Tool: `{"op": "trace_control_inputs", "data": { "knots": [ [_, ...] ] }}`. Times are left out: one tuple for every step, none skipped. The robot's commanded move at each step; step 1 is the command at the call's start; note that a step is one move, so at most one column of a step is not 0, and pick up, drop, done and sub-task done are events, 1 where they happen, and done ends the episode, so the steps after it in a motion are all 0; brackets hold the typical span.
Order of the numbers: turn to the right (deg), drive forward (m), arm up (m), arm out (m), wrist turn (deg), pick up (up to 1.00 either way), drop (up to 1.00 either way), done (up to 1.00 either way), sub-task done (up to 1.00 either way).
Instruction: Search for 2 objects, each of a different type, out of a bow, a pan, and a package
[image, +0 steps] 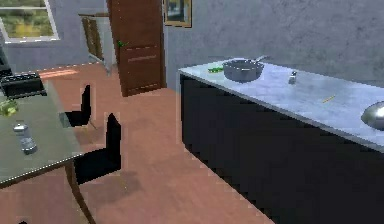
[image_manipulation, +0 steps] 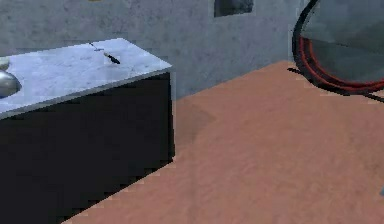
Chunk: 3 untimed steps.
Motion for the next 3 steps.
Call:
{"op": "trace_control_inputs", "data": {
  "knots": [
    [0.0,0.85,0.0,0.0,0.0,0.0,0.0,0.0,0.0],
    [21.0,0.0,0.0,0.0,0.0,0.0,0.0,0.0,0.0],
    [0.0,0.0,0.0,0.0,0.0,0.0,0.0,1.0,0.0]
  ]
}}
